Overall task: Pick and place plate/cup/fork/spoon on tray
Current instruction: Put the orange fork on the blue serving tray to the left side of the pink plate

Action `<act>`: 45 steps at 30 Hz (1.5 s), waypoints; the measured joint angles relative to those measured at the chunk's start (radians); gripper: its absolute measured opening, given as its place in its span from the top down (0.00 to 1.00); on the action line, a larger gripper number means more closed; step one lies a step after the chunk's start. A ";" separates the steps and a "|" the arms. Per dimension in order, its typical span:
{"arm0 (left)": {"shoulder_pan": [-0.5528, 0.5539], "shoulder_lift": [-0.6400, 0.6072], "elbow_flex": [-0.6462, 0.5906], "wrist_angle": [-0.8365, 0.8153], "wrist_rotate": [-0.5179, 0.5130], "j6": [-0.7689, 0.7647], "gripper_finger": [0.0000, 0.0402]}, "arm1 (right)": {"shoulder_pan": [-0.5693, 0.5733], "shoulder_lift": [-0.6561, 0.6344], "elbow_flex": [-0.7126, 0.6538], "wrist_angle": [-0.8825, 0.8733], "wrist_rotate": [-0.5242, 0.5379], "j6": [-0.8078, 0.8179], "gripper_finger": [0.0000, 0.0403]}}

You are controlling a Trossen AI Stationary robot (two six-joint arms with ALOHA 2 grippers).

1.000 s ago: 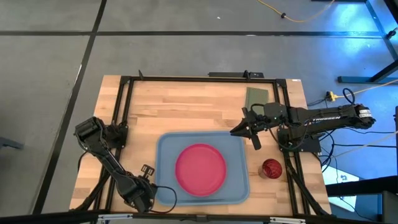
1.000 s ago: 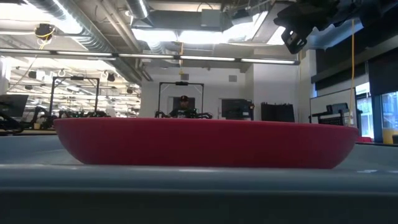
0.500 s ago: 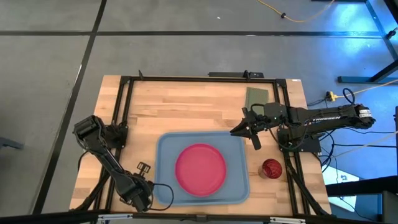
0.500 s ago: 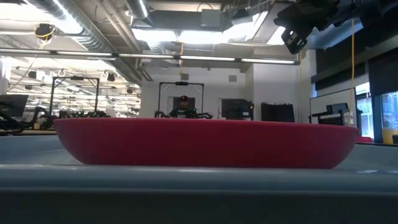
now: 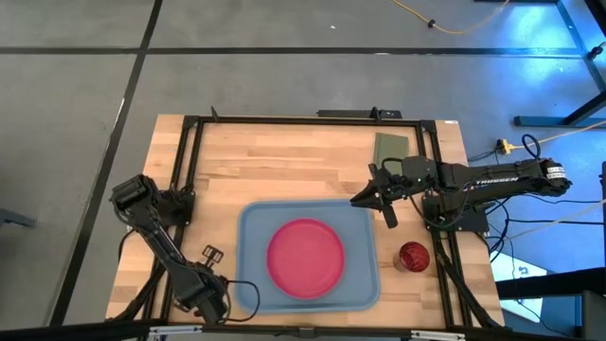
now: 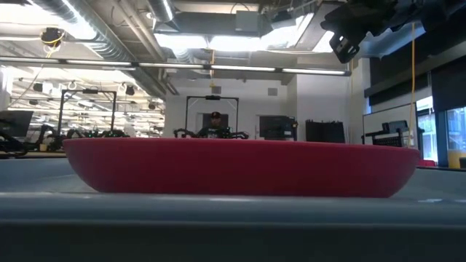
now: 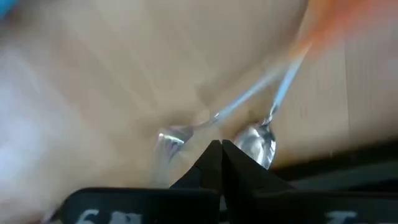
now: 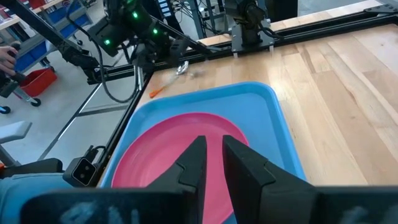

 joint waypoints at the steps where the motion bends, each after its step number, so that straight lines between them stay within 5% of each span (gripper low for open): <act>1: 0.000 0.000 0.013 -0.015 0.001 0.006 0.99 | 0.000 0.000 0.000 0.000 0.000 0.000 0.86; 9: 0.006 0.000 0.036 -0.039 -0.009 -0.034 0.99 | 0.000 0.000 0.000 -0.003 0.000 0.000 0.86; 13: 0.026 0.000 0.036 -0.007 -0.052 -0.303 1.00 | 0.000 0.000 0.000 -0.004 0.000 -0.001 0.86; 18: 0.083 0.000 0.035 0.086 0.050 -0.648 1.00 | 0.000 0.000 0.000 -0.013 0.000 -0.002 0.86; 24: 0.056 0.000 0.035 0.407 0.101 -0.816 0.92 | 0.000 0.000 0.000 -0.020 0.000 -0.006 0.86; 31: -0.064 0.006 0.036 0.451 0.101 -1.077 0.82 | 0.000 0.000 0.000 -0.028 0.000 -0.009 0.86; 37: -0.174 0.009 0.036 0.445 -0.047 -1.275 0.80 | 0.000 0.000 0.000 -0.028 0.000 -0.007 0.86; 45: -0.247 0.042 0.036 0.370 -0.150 -1.254 0.80 | 0.000 0.000 0.000 -0.029 0.000 -0.008 0.86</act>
